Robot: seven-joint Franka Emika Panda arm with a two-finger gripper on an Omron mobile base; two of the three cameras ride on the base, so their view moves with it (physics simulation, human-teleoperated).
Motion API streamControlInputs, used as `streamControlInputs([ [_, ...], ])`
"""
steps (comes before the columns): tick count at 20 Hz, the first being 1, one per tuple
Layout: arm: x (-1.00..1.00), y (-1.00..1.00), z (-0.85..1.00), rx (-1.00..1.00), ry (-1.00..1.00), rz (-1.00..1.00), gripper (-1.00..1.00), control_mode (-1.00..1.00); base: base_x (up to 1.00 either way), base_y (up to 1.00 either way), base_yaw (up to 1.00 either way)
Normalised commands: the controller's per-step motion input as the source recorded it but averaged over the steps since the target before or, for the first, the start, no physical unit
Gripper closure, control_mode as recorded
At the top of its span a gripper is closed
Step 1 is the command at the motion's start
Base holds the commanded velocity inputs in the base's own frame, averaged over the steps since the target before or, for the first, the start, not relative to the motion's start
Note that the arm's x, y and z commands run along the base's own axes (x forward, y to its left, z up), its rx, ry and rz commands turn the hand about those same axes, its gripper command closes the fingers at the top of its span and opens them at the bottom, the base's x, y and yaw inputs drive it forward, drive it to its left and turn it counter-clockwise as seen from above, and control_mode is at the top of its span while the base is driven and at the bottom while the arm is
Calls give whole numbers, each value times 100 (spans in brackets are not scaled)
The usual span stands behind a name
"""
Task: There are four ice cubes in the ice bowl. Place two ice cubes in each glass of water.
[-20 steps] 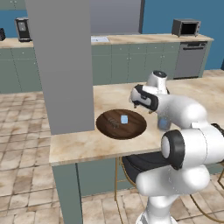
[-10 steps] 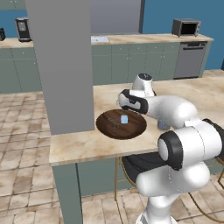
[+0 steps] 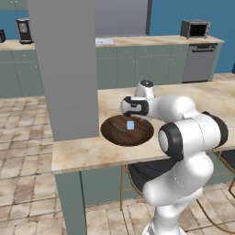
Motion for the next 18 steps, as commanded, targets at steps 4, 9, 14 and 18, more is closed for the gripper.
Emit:
streamControlInputs([
  [4, 32, -6, -25, -3, 2, 15, -100, -100, 0, 0, 0],
  [9, 17, -12, -32, -6, 0, 17, -100, -100, 0, 0, 0],
  [14, 0, -1, -31, -8, 4, 7, -100, -100, 0, 0, 0],
  [18, 8, 1, -29, -10, 5, 0, -100, -100, 0, 0, 0],
])
